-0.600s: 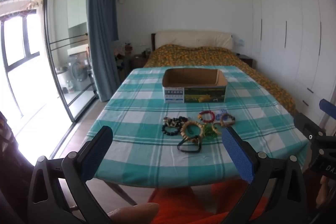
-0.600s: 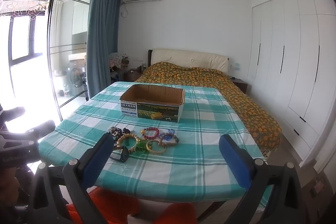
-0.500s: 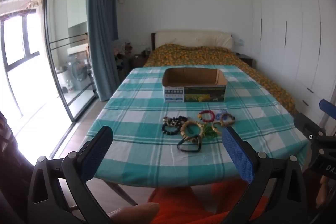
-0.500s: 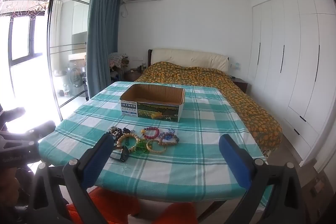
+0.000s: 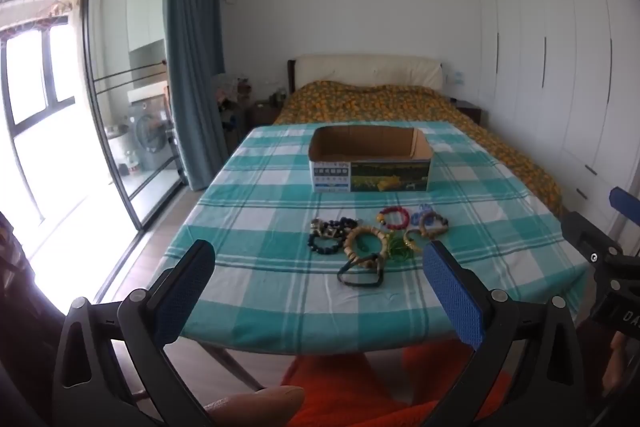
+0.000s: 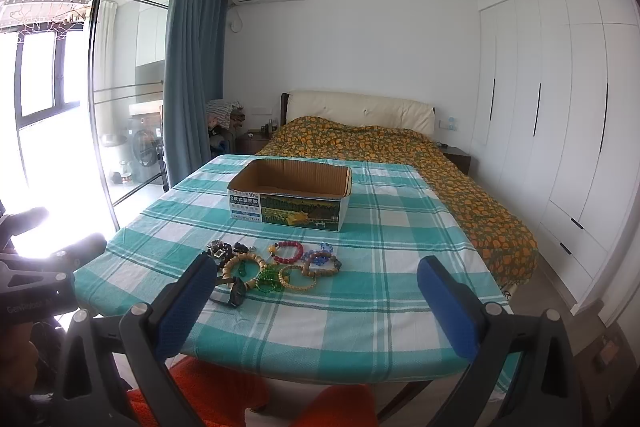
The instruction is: Organize jewelry
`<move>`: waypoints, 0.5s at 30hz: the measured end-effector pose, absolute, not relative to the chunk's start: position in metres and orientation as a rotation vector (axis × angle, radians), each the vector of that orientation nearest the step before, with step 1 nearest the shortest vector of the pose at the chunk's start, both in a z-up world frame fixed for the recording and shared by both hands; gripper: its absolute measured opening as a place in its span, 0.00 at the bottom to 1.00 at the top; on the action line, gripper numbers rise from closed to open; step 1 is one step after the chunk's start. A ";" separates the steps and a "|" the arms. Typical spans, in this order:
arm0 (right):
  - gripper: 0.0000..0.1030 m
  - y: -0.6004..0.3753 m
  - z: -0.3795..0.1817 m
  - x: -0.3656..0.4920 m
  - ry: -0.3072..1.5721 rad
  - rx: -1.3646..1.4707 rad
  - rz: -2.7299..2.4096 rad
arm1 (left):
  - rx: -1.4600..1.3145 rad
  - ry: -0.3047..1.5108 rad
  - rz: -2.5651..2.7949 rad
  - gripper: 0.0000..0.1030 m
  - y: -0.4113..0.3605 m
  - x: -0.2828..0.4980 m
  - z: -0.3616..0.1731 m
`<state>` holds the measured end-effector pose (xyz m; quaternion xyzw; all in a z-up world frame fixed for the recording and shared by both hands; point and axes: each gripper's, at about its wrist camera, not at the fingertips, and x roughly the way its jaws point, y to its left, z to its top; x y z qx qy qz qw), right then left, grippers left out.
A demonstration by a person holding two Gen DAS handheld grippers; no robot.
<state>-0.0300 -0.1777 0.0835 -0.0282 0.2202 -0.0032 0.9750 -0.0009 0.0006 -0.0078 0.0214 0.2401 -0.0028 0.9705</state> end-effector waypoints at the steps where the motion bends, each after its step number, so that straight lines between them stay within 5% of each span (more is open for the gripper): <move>1: 0.99 -0.178 0.084 -0.030 0.444 -0.056 -0.006 | 0.043 0.486 -0.005 1.00 0.000 -0.001 -0.007; 15: 0.99 -0.179 0.085 -0.030 0.447 -0.054 -0.005 | 0.047 0.492 -0.011 1.00 0.002 0.000 -0.010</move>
